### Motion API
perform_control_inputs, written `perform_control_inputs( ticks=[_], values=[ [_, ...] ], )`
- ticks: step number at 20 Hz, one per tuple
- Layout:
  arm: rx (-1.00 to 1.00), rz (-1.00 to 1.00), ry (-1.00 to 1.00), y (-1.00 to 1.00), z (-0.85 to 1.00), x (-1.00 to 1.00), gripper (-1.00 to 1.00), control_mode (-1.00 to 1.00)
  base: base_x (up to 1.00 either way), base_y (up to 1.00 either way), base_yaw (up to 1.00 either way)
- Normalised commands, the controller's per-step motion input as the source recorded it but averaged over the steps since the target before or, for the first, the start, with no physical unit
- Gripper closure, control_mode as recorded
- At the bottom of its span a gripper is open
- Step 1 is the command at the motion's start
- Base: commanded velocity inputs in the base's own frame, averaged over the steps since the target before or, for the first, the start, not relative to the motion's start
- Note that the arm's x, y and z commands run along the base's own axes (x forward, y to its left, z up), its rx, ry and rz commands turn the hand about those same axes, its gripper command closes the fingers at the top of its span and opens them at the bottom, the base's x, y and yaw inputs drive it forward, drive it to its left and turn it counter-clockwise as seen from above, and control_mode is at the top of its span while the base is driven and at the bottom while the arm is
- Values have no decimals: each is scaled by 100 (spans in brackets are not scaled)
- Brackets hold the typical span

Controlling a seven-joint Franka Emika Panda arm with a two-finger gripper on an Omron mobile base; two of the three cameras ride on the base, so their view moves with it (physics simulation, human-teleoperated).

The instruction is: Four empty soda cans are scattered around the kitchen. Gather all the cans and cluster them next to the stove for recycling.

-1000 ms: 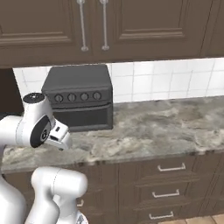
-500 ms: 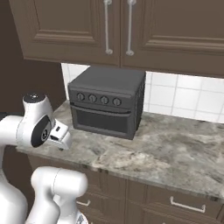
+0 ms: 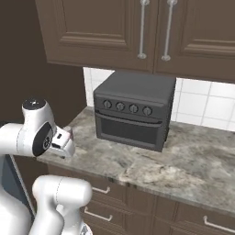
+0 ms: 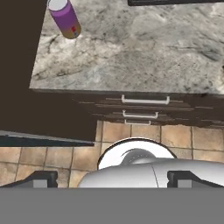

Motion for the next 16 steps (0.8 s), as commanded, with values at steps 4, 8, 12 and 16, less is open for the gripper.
perform_control_inputs(
  ticks=[4,8,12,16],
  values=[
    [0,0,0,0,0,0,-100,100,57,71,0],
    [0,0,0,0,0,0,-100,100,45,0,-12],
    [0,0,0,0,0,0,-100,100,28,-16,-2],
    [0,0,0,0,0,0,-100,100,0,0,0]
  ],
)
